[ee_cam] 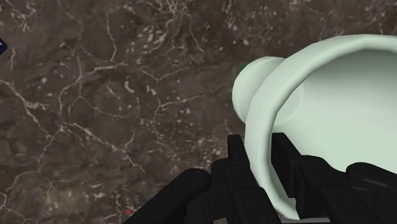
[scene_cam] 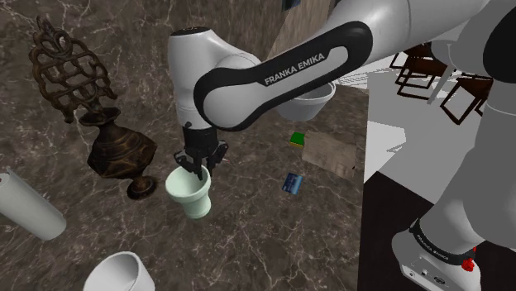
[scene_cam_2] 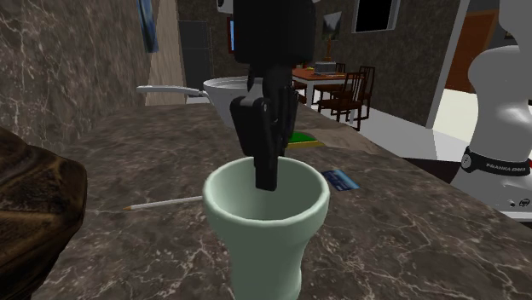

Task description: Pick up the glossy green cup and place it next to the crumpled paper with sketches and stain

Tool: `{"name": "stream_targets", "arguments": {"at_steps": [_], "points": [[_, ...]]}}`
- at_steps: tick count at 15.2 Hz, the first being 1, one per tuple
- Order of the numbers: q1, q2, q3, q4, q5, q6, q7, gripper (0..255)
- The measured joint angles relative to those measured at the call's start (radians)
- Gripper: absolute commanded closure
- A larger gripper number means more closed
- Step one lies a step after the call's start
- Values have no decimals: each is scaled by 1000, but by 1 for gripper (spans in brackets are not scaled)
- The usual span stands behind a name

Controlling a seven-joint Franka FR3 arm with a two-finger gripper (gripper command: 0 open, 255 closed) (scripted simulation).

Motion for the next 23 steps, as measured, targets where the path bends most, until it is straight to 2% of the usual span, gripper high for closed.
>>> {"name": "stream_targets", "arguments": {"at_steps": [23], "points": [[4, -45, 14, 251, 24, -291, -4, 255]]}}
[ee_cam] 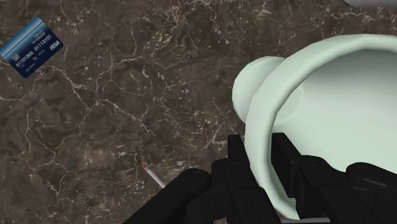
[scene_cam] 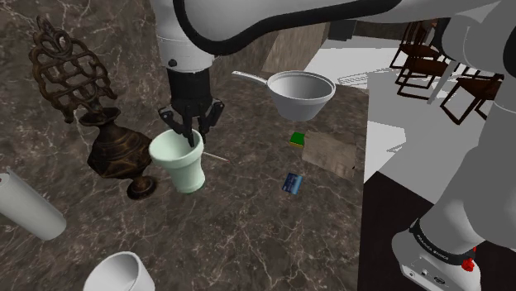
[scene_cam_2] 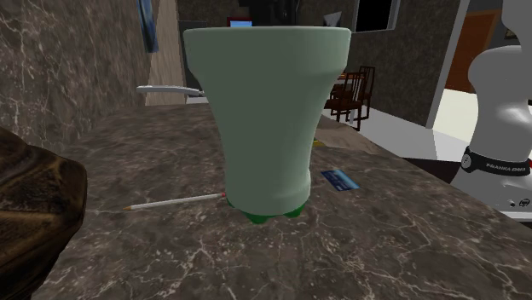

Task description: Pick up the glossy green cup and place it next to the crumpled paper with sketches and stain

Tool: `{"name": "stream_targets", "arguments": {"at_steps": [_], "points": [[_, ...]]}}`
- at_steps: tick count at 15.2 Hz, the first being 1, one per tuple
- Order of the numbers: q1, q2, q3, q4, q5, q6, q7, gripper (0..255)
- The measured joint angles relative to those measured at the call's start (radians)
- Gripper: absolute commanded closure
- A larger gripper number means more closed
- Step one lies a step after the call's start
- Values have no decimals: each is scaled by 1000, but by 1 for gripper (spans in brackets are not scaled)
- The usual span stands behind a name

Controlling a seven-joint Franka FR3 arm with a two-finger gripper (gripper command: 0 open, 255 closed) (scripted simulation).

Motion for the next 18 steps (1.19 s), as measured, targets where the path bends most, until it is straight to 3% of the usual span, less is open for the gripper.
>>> {"name": "stream_targets", "arguments": {"at_steps": [13, 18], "points": [[29, 43, 3, 230, -21, -189, 15, 255], [-69, -109, -16, 48, 58, -150, -83, 255]]}}
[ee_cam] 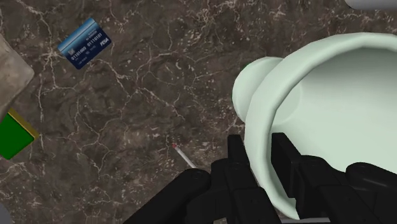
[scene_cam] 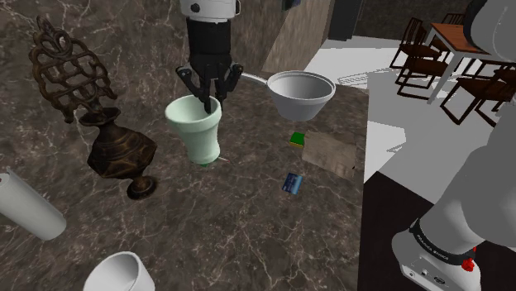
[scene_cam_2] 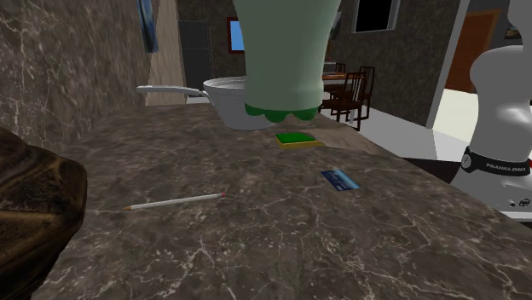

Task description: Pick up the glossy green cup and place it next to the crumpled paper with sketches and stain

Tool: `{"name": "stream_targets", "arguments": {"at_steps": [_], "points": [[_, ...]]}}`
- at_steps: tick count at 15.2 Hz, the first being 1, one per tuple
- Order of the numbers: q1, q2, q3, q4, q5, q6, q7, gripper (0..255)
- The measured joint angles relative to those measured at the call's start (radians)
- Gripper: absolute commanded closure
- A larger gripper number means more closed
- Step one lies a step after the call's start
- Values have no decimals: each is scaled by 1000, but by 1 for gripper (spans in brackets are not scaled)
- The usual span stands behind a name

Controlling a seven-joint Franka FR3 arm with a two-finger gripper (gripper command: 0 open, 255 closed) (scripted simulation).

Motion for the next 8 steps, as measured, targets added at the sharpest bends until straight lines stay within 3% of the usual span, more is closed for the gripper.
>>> {"name": "stream_targets", "arguments": {"at_steps": [8], "points": [[-122, -233, -86, -261, 112, 34, -208, 255]]}}
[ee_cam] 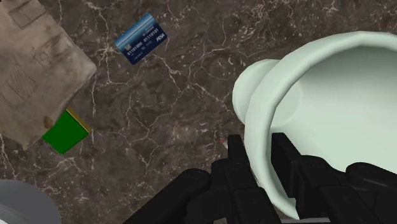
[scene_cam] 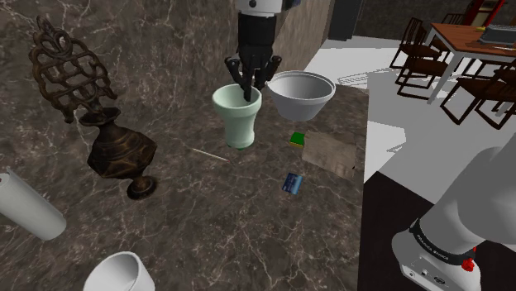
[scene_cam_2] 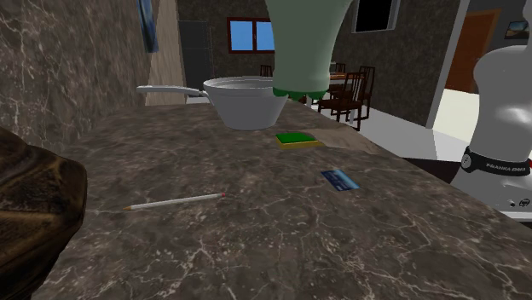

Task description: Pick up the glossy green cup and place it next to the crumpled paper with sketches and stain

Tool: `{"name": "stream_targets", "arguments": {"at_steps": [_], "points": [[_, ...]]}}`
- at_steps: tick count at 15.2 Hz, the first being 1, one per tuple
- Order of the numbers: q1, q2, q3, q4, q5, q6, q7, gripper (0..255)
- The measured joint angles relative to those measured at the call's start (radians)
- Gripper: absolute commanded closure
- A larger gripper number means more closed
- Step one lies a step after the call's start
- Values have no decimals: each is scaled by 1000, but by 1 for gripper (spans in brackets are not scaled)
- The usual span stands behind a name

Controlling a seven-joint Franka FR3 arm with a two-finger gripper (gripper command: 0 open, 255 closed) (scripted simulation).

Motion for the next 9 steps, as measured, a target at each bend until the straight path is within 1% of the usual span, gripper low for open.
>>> {"name": "stream_targets", "arguments": {"at_steps": [3, 6, 9], "points": [[-34, -57, -44, -61, 20, -1, -82, 255], [-65, -137, -96, -153, 41, 3, -169, 255], [-91, -187, -143, -197, 46, -10, -243, 255]]}}
